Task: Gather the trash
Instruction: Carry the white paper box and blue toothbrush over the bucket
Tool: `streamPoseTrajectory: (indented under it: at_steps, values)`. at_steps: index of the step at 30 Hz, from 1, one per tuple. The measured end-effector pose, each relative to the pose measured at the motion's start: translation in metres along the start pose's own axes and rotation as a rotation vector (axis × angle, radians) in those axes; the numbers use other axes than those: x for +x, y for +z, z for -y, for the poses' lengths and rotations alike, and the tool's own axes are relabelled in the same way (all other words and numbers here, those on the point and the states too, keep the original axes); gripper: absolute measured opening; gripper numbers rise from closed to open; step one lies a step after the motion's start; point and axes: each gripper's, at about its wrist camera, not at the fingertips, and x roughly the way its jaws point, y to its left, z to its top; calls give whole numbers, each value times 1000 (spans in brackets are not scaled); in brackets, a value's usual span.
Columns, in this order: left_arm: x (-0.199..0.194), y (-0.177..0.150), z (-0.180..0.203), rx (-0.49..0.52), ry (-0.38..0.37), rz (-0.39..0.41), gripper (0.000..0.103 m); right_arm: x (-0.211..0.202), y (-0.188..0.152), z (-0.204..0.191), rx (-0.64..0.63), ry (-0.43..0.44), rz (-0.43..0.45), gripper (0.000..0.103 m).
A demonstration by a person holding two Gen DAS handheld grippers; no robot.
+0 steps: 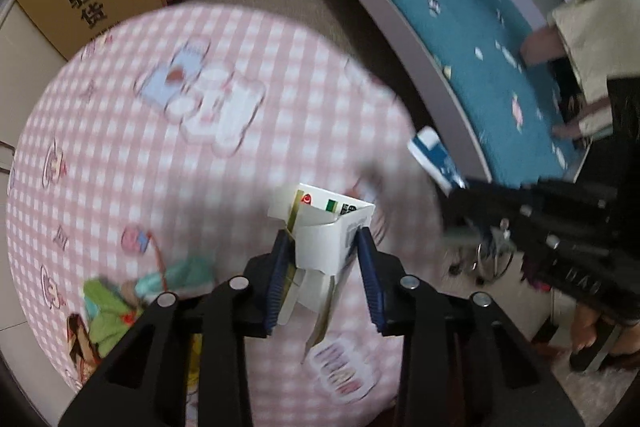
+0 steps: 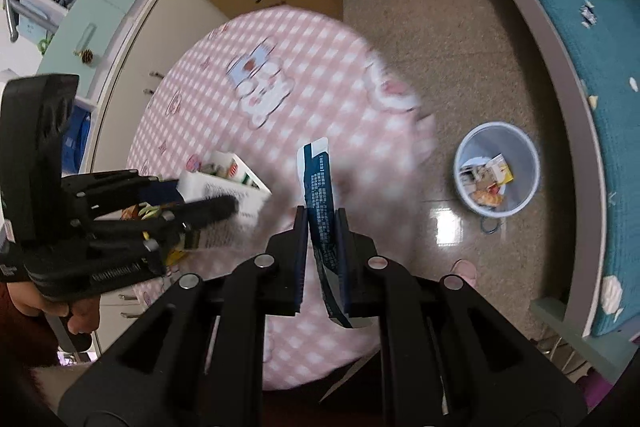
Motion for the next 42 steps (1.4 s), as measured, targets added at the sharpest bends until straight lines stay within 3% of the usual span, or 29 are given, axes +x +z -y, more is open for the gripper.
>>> streamPoseTrajectory:
  at_steps: [4,16,17,20,42]
  values:
    - [4,44,39,-40,-9,39,34,-29,16,40,13,-19,26,13]
    - [26,119,133,-54,-15,64,34,-80,68,143,1,-91,72,18]
    - [28,123,137,-53,-14,64,34,-80,72,152,5,-88,68,21]
    - [34,135,154,-43,-7,62,34,-84,79,168,23,-104,77,53]
    - [66,183,222,59,13,-7,34,-119,87,240,149,-98,119,58]
